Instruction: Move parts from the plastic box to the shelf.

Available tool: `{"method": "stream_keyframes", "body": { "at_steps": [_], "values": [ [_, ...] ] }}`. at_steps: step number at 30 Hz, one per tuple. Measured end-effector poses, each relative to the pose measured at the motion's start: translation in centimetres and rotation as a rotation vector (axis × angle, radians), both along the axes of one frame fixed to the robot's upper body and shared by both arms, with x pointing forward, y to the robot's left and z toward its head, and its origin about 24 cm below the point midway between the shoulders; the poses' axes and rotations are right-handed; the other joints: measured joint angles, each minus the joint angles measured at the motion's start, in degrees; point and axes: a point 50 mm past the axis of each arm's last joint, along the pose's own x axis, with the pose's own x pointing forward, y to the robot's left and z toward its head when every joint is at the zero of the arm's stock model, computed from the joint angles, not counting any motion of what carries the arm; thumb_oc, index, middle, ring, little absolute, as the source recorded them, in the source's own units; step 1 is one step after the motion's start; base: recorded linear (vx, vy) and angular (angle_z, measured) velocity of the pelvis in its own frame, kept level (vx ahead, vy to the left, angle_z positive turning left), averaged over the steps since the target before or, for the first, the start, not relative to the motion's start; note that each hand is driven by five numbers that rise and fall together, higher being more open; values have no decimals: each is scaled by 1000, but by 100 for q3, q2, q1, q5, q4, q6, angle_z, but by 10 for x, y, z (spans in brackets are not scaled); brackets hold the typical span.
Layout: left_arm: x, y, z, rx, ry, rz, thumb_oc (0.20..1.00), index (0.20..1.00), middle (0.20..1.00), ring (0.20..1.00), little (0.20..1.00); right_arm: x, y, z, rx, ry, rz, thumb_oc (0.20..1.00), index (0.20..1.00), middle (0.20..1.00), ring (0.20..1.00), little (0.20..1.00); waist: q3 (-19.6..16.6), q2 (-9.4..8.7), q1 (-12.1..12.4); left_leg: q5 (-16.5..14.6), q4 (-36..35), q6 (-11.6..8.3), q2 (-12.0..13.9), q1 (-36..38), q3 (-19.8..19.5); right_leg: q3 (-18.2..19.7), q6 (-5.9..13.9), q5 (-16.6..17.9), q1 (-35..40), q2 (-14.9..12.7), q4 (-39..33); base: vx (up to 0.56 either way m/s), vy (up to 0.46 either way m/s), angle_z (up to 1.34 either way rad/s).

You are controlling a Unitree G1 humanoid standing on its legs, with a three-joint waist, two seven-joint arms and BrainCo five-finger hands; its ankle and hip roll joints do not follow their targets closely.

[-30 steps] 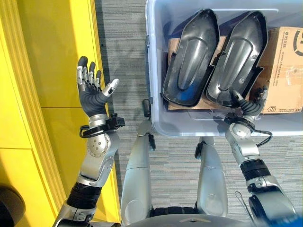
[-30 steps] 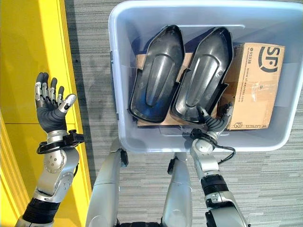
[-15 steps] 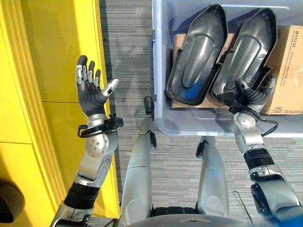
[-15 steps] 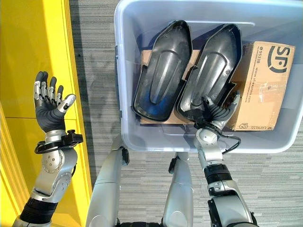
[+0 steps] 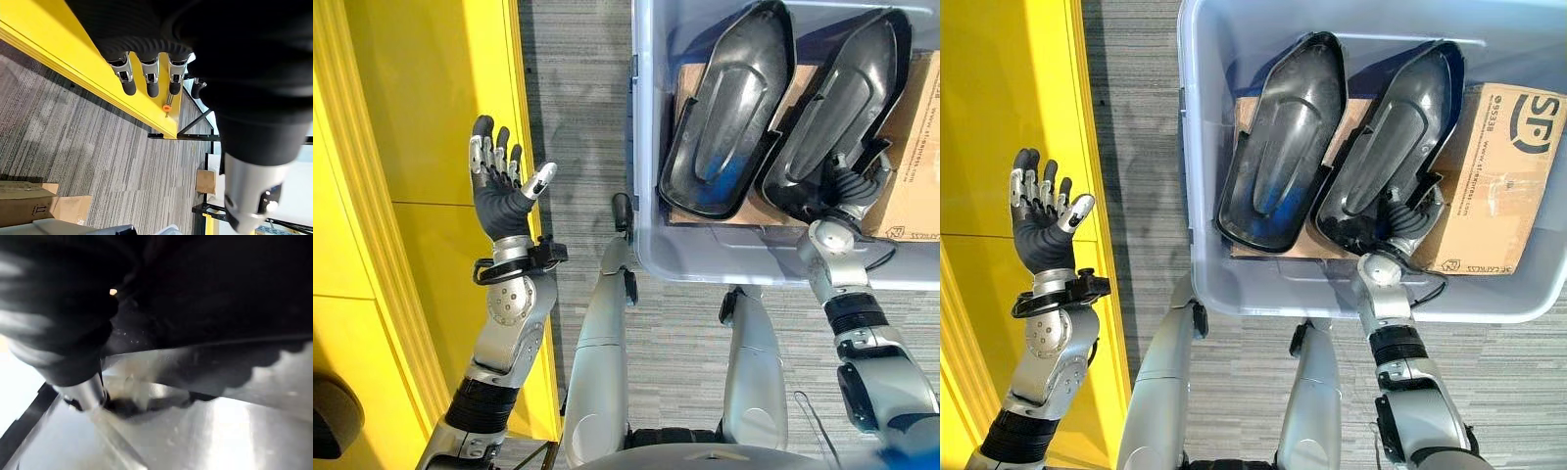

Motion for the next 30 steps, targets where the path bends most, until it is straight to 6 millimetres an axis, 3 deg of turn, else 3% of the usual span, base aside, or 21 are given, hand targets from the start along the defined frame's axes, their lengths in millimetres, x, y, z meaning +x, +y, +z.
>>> {"method": "stream_keyframes", "body": {
  "at_steps": [11, 16, 18, 20, 23, 25, 30],
  "values": [
    [0, 0, 0, 6, 1, -14, 1000, 1000, 1000, 1000, 1000, 0, 1, -9, 54, 13, 44, 200, 200, 200, 200, 200, 0, -1, -100, 35, -7, 1, 9, 151, -3, 23, 2, -2, 106, 3, 77, 0, 0, 0],
    [1, -1, -1, 12, 7, -29, 1000, 1000, 1000, 1000, 1000, -16, 7, -37, 172, 30, 81, 200, 200, 200, 200, 200, -4, -5, -133, 37, -65, -2, 19, 457, 0, 13, 6, -24, 391, 13, 67, 0, 0, 0],
    [1, -1, -3, -4, 18, -38, 1000, 1000, 1000, 1000, 1000, -34, 14, -59, 217, 68, 106, 200, 200, 200, 200, 200, -7, -10, -151, 50, -186, -26, 22, 759, 4, 10, -3, -62, 649, 18, 33, -89, -11, 0],
    [-1, 2, -8, 5, 44, -45, 1000, 1000, 1000, 1000, 1000, -50, 18, -68, 249, 63, 142, 200, 200, 200, 200, 200, -4, -19, -224, 73, -213, -50, 41, 967, 8, -32, 21, -53, 873, 33, 27, -44, -7, 4],
    [-2, 4, -13, 25, 68, -56, 1000, 1000, 1000, 1000, 1000, -59, 18, -64, 241, 29, 176, 200, 200, 200, 200, 200, -9, -48, -307, 53, -254, -67, 63, 1311, 13, -41, 11, -65, 1253, 57, -96, 19, -16, 0],
    [-10, 15, -24, 34, 113, -28, 1000, 1000, 1000, 1000, 1000, -69, 17, -46, 213, -78, 228, 200, 200, 200, 200, 200, -73, -128, -302, -105, -310, -173, 108, 1991, 21, -48, -3, -82, 1977, 99, -287, 68, -32, -8],
    [-12, 18, -27, 73, 133, -50, 1000, 1000, 1000, 1000, 1000, -76, -1, -24, 165, -186, 217, 200, 200, 200, 200, 200, -182, -177, -284, -39, -496, -199, 147, 2403, -12, -189, -35, -87, 2427, 158, -376, 52, -5, 7]
  ]
}}
